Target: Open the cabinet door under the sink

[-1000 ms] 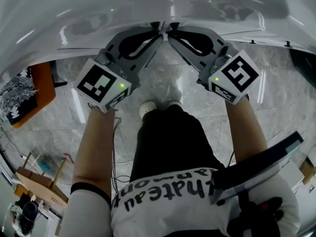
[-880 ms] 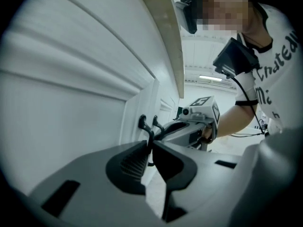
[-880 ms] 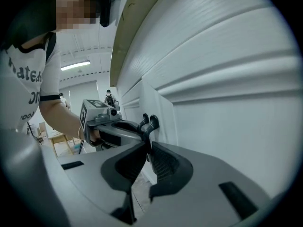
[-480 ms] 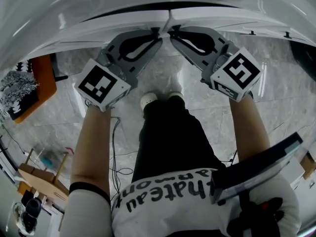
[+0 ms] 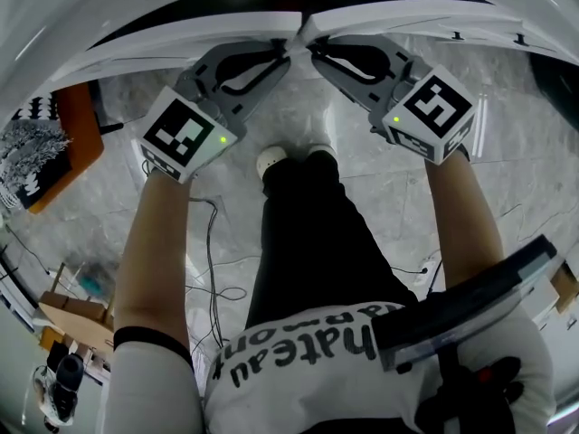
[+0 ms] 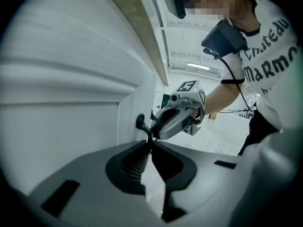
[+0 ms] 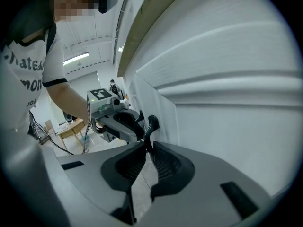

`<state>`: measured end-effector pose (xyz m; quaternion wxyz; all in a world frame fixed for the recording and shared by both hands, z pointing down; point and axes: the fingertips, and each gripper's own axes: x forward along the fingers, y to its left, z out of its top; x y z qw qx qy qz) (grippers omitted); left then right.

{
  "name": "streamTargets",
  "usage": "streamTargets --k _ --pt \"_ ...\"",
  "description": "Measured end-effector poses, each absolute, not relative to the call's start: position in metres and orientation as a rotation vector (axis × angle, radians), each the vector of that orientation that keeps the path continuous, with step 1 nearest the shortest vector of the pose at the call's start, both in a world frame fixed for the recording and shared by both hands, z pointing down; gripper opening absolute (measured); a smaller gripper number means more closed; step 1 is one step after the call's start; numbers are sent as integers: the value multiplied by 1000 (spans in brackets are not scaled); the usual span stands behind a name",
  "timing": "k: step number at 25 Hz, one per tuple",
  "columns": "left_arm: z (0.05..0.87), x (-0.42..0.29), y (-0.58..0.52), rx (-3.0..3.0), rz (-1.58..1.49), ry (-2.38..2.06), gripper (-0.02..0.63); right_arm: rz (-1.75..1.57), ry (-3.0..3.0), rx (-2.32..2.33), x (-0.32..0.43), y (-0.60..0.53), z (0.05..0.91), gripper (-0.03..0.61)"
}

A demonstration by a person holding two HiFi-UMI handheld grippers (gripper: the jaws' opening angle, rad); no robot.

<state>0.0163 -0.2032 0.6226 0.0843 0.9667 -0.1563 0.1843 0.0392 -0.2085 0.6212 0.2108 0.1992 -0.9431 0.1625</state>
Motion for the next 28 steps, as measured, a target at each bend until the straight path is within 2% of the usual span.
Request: streamTargets --k 13,28 --pt "622 6 -190 2848 676 -388 21 485 -2564 550 44 -207 619 48" --pt "629 -5 -134 2850 835 -216 21 370 -2400 430 61 -157 628 46"
